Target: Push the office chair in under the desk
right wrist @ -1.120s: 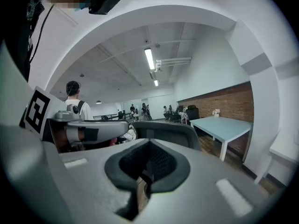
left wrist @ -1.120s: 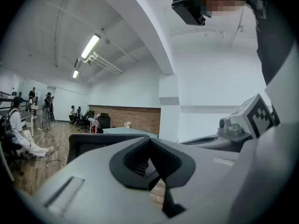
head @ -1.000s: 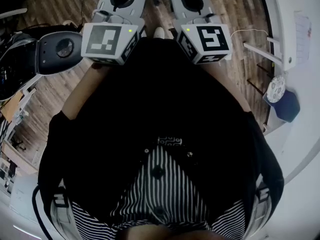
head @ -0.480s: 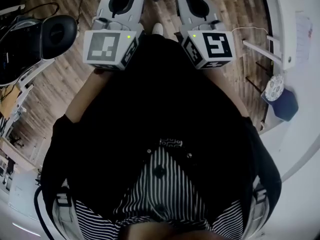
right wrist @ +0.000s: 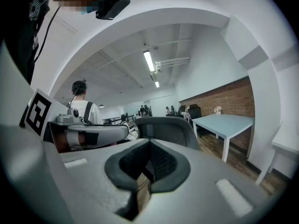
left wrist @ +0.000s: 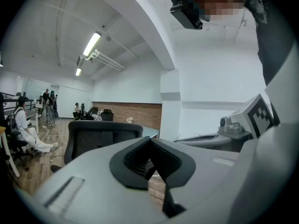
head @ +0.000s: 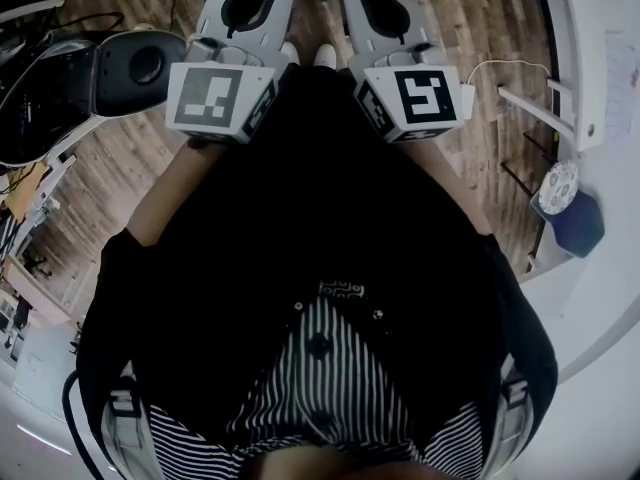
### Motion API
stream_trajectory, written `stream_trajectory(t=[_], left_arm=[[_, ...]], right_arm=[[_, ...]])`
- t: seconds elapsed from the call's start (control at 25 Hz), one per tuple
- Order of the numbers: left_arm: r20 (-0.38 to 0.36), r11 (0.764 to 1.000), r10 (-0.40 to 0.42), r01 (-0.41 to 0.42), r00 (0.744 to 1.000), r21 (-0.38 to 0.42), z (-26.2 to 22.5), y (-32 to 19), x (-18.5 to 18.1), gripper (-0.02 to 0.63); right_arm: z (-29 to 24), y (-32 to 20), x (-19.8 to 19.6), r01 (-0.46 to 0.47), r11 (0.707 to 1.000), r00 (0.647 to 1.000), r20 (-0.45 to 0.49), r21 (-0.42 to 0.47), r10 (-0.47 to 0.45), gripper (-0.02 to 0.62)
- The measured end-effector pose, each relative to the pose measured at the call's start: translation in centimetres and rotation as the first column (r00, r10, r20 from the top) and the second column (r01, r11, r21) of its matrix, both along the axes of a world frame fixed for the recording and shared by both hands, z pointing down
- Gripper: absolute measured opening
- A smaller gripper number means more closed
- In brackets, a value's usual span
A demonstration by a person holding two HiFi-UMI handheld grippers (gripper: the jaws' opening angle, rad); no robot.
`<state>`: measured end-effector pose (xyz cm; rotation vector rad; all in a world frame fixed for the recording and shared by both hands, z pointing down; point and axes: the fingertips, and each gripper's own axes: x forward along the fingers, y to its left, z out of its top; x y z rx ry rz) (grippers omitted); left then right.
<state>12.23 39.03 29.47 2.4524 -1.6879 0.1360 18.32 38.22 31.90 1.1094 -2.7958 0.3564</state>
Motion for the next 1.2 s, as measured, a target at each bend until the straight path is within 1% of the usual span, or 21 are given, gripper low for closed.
stream_trajectory(t=[0.08, 0.24, 0.44, 0.52, 0.72, 0.84, 1.04, 1.2], left_arm=[[0.019, 1.0, 0.025, -0.025, 0.999, 0.01, 0.1, -0.8, 0.7, 0.003], [0.021, 0.998, 0.059, -0.059, 0.998, 0.017, 0.1, -1.4, 2.3, 0.003], [0.048, 0.994, 0.09, -0.093, 0.995, 0.065, -0.5, -1.7, 4.2, 0.003], [0.046, 0.992, 0.091, -0.095, 0.995, 0.089, -0.6, -2.4, 4.0, 0.003], [0.035, 0.991, 0.068, -0.072, 0.997, 0.112, -2.2, -3.9, 1.6, 0.003], [0.03, 0.99, 0.053, -0.057, 0.998, 0.131, -3.4, -4.4, -0.6, 0.003], [0.043, 0.983, 0.054, -0.06, 0.998, 0.172, -4.7, -5.4, -4.0, 0.003], [0.036, 0.98, 0.027, -0.033, 0.999, 0.195, -5.3, -6.9, -7.3, 0.003]], right_arm=[[0.1, -0.7, 0.3, -0.019, 1.0, 1.0, -0.002, 0.019, 0.019, 0.0], [0.5, -1.1, 1.4, -0.043, 0.999, 0.999, -0.002, 0.018, 0.043, 0.0], [-0.1, -1.2, 2.3, -0.029, 0.998, 1.0, -0.002, 0.06, 0.03, 0.0], [0.0, -1.7, 2.0, -0.016, 0.997, 1.0, -0.019, 0.074, 0.017, 0.001], [-1.9, -3.6, 0.2, -0.007, 0.995, 1.0, -0.013, 0.103, 0.008, 0.001], [-3.2, -4.2, -2.2, 0.014, 0.992, 1.0, -0.02, 0.126, -0.011, 0.0], [-4.1, -5.5, -5.3, 0.017, 0.99, 1.0, -0.028, 0.139, -0.013, 0.001], [-4.4, -6.8, -7.9, 0.029, 0.986, 0.999, -0.05, 0.165, -0.021, 0.001]])
